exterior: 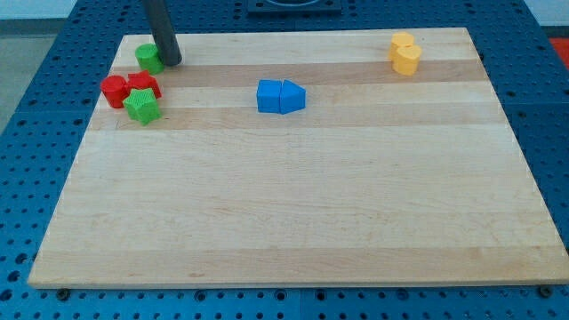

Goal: Point your arm at yellow hexagon

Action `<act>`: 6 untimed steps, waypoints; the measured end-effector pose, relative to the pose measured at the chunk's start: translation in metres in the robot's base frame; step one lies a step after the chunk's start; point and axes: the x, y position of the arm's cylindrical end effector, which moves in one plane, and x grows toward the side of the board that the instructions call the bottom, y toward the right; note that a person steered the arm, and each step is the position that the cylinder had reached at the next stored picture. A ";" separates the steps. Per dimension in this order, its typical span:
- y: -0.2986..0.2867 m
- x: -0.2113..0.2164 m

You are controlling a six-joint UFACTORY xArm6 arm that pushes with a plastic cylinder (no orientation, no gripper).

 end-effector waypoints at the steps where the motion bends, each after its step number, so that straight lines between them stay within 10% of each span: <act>1: 0.000 0.000; 6: 0.122 -0.041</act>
